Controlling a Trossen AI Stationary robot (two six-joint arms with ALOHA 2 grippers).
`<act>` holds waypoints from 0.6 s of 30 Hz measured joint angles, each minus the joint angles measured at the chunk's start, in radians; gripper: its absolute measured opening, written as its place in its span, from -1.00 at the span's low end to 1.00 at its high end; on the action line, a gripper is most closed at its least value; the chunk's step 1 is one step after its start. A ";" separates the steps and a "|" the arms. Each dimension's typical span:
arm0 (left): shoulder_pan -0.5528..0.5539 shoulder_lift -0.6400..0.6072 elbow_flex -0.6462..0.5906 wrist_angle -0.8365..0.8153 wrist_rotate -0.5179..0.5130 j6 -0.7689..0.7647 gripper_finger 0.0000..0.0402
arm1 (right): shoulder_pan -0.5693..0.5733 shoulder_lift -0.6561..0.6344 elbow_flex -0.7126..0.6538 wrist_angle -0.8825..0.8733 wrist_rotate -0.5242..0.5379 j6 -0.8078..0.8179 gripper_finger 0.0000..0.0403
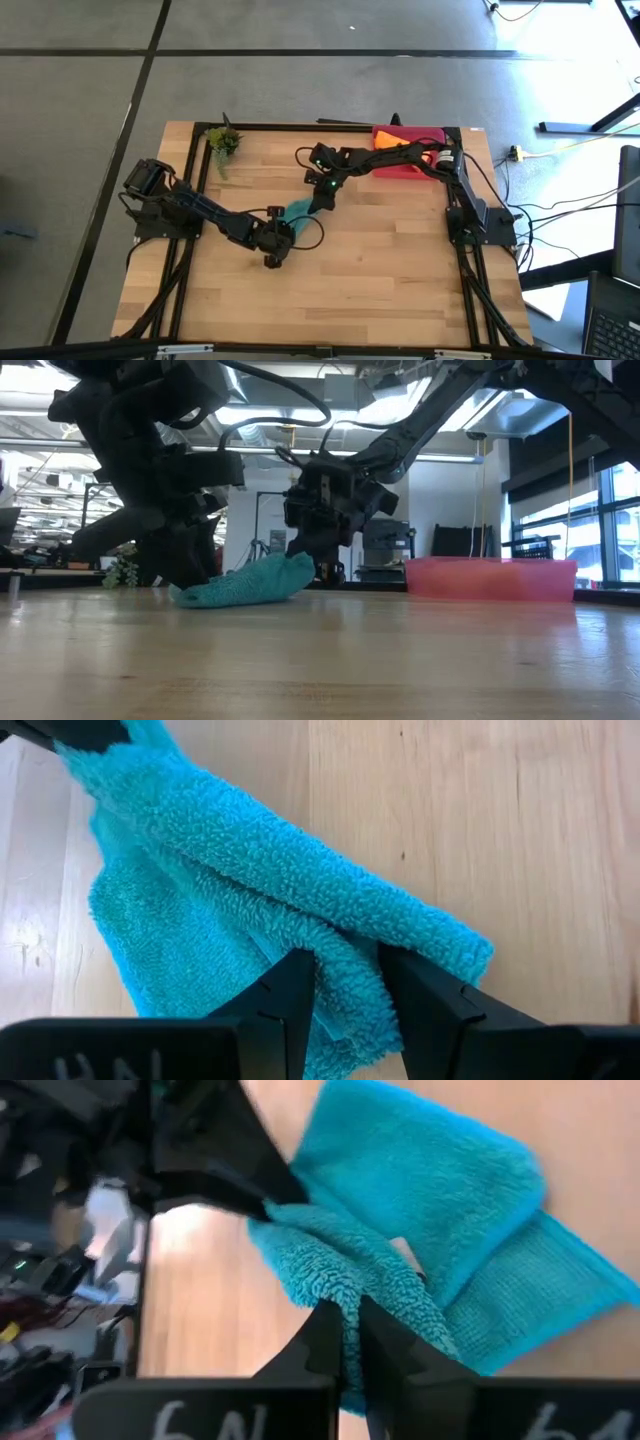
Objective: Roll microfiber towels into tight, uniform cylinder then place into a basket
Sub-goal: Roll the folded blue microfiber towel
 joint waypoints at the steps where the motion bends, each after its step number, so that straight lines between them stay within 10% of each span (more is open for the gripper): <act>1: 0.000 0.000 0.000 0.000 0.000 0.000 -0.43 | 0.000 0.001 0.000 0.003 0.019 0.012 -0.91; 18: -0.020 -0.002 0.002 0.007 0.131 -0.033 -0.50 | 0.080 -0.001 0.002 -0.131 0.004 -0.066 -0.91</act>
